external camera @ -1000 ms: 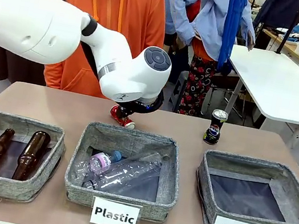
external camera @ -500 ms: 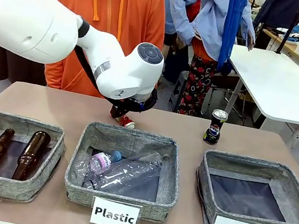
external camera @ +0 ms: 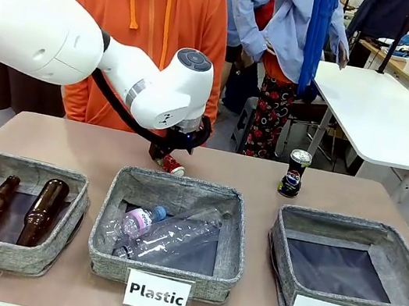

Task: Sort the can waste into the basket.
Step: Pick up the can waste from the table and place it in the right Fabric basket.

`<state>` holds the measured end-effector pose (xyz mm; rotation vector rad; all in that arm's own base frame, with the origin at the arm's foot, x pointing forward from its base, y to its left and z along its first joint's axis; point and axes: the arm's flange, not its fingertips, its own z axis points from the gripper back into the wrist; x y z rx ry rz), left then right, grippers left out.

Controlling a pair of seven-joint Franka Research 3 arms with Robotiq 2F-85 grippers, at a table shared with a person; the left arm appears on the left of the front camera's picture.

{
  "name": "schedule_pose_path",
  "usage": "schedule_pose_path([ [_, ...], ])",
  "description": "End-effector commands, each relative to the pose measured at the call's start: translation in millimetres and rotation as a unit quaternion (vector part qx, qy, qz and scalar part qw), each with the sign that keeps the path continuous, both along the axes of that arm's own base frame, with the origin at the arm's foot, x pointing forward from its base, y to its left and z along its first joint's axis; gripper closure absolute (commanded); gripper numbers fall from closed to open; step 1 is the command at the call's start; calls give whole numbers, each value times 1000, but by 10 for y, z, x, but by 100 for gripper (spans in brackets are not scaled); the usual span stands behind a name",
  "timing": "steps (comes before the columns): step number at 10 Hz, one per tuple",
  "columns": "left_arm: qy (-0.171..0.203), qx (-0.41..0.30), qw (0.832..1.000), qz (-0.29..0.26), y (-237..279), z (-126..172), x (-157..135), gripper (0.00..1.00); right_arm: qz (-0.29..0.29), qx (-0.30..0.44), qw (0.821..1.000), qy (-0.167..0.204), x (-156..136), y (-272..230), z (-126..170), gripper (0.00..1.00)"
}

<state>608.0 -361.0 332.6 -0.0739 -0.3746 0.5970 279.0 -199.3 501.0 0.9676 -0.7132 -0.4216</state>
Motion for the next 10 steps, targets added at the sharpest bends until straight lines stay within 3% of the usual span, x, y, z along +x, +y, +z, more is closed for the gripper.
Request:
schedule_pose_path([
  [1, 16, 7, 1000, -2, 14, -30, 112, 0, 1, 3, 1000, -21, 30, -6, -5, 0],
  [8, 53, 13, 998, 32, 127, -222, 285, 0, 1, 3, 1000, -21, 30, -6, -5, 0],
  [9, 50, 15, 998, 37, 123, -229, 301, 44, 1, 3, 1000, -21, 30, -6, -5, 0],
  [10, 50, 23, 998, 38, 123, -230, 295, 60, 1, 3, 1000, -21, 30, -6, -5, 0],
])
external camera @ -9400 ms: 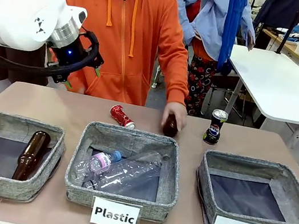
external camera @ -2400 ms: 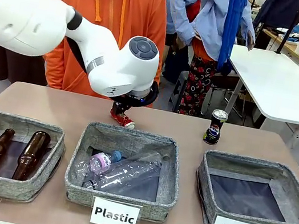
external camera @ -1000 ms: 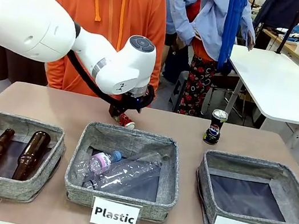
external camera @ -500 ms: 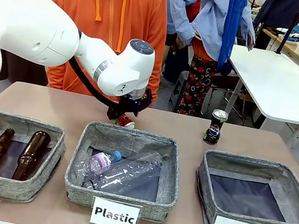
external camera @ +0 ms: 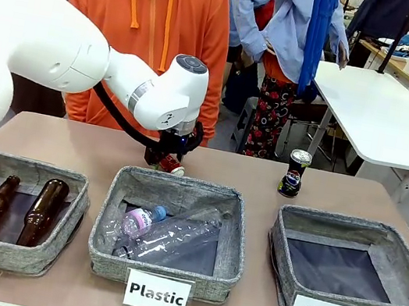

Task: Sort the can waste into the basket.
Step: Pick up the can waste from the table and place it in the right Fabric basket.

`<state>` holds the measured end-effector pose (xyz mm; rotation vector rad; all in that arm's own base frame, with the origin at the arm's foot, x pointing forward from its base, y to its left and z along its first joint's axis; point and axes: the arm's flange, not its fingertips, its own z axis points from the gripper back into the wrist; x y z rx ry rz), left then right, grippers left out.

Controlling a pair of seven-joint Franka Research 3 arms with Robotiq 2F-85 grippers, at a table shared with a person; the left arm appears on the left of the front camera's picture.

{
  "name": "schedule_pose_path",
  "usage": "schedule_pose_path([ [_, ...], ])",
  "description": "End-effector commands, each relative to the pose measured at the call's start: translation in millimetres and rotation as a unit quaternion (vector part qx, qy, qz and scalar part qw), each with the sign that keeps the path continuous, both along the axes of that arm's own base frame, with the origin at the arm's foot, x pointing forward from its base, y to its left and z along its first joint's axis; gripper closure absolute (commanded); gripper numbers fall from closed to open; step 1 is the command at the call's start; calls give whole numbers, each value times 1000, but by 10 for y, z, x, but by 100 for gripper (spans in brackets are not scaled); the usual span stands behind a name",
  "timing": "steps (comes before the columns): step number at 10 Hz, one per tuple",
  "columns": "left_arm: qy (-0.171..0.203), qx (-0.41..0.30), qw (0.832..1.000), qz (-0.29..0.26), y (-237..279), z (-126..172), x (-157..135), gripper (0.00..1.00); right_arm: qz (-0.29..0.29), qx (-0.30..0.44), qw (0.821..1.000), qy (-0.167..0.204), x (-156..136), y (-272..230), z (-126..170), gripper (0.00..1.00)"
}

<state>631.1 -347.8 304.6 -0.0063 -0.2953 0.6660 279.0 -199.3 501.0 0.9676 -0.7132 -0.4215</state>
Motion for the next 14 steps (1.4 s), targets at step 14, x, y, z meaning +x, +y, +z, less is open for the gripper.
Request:
schedule_pose_path([
  [14, -45, -77, 994, -69, 311, 1009, -1233, 100, 1, 3, 1000, -21, 30, -6, -5, 0],
])
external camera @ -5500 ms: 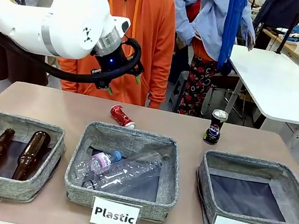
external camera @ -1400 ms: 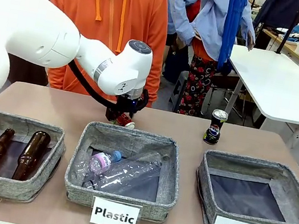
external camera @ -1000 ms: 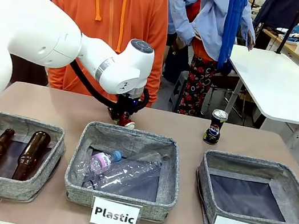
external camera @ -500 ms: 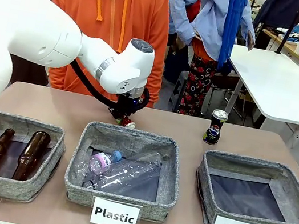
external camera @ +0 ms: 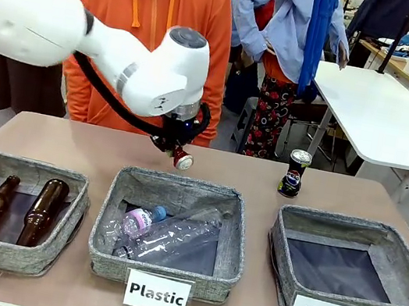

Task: Sort the can waste into the basket.
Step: Pick up the can waste from the table and place it in the right Fabric basket.

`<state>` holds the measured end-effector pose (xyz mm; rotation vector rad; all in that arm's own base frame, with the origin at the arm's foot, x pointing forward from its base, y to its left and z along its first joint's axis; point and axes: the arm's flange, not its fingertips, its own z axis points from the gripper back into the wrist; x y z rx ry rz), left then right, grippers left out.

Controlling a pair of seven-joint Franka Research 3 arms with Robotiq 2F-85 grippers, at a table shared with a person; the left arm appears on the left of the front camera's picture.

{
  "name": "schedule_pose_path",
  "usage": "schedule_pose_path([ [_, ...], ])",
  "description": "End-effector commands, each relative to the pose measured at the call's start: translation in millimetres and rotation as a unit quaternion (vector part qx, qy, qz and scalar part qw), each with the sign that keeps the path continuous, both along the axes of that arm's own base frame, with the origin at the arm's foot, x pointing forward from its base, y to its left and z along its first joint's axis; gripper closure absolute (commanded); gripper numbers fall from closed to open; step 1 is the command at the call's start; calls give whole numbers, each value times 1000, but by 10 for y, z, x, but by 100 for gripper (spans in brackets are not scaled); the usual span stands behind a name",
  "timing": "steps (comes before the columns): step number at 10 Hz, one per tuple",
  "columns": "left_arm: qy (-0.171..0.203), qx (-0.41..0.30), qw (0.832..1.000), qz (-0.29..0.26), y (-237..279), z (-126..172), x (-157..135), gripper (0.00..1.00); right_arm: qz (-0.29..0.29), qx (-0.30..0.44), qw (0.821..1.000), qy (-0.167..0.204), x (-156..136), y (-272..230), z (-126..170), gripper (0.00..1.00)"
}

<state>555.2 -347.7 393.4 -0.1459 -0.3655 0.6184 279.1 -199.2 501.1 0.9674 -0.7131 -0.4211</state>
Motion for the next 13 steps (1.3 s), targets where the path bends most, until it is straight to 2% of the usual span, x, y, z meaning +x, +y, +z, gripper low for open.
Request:
schedule_pose_path([
  [1, -4, -44, 995, -88, 442, 287, -781, 100, 1, 3, 1000, -21, 29, -7, -5, 0],
  [2, -13, -62, 983, -170, 618, 463, -1119, 100, 1, 3, 1000, -21, 29, -7, -5, 0],
  [4, -44, -120, 956, -263, 967, 701, -1616, 100, 1, 3, 1000, -21, 29, -7, -5, 0],
  [5, -56, -165, 933, -315, 1150, 789, -1813, 100, 1, 3, 1000, -21, 29, -7, -5, 0],
  [6, -53, -200, 900, -385, 1362, 848, -1950, 100, 1, 3, 1000, -21, 29, -7, -5, 0],
  [7, -32, -173, 858, -483, 1545, 816, -2019, 100, 1, 3, 1000, -21, 29, -7, -5, 0],
  [8, -24, -90, 866, -491, 1656, 754, -1979, 100, 1, 3, 1000, -21, 29, -7, -5, 0],
  [9, -34, -42, 862, -504, 1610, 697, -1961, 100, 1, 3, 1000, -21, 29, -7, -5, 0],
  [10, -87, 11, 832, -547, 1470, 669, -1964, 100, 1, 3, 1000, -21, 29, -7, -5, 0],
  [11, -177, 82, 764, -615, 1390, 637, -1938, 100, 1, 3, 1000, -21, 29, -7, -5, 0],
  [12, -226, 120, 716, -650, 1350, 621, -1875, 100, 1, 3, 1000, -21, 29, -7, -5, 0],
  [13, -260, 109, 694, -663, 1308, 637, -1820, 100, 1, 3, 1000, -21, 29, -7, -5, 0],
])
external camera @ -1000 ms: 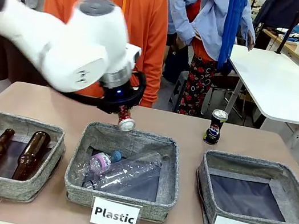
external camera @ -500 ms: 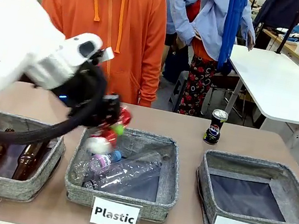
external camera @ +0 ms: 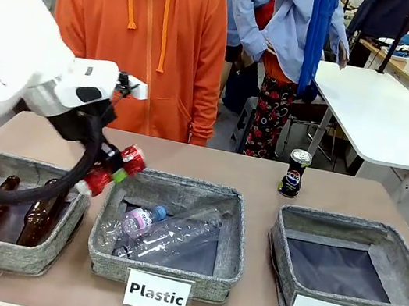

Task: Sort the can waste into the basket.
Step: Pick up the can waste from the table and place it in the right Fabric basket.

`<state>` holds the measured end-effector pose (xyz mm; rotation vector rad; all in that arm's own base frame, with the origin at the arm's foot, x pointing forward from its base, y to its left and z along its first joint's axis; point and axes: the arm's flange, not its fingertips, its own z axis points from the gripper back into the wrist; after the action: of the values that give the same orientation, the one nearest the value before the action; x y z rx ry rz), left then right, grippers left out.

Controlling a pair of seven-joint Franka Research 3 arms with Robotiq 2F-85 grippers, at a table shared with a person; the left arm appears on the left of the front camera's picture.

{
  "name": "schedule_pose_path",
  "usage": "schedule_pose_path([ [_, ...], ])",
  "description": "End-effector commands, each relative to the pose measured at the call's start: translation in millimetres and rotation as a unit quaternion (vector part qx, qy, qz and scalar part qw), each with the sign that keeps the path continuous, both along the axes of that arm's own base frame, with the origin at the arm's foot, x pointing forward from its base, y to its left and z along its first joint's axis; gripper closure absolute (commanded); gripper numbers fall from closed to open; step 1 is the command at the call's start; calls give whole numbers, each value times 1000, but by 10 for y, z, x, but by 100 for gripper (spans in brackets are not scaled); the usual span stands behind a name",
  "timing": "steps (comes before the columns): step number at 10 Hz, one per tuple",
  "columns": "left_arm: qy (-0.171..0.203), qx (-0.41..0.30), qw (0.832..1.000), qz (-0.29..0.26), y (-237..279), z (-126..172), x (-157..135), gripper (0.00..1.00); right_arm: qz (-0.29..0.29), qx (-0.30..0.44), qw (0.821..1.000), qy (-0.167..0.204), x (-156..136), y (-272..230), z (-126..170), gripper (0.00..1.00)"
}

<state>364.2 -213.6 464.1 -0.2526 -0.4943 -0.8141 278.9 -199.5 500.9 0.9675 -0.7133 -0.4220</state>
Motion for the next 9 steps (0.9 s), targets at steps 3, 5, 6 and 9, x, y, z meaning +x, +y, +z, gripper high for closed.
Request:
schedule_pose_path([
  [3, 74, -7, 996, 41, 157, -74, -43, 83, 1, 3, 1000, -21, 31, -4, -4, 0],
  [5, 74, -7, 996, 41, 157, -74, -43, 83, 1, 3, 1000, -21, 31, -4, -4, 0],
  [6, 67, 1, 997, 32, 151, -139, -3, 75, 1, 3, 1000, -21, 31, -4, -4, 0],
  [9, -38, -56, 974, -215, -1000, 199, -282, 75, 0, 0, 1000, 0, 0, 0, 0, 0],
])
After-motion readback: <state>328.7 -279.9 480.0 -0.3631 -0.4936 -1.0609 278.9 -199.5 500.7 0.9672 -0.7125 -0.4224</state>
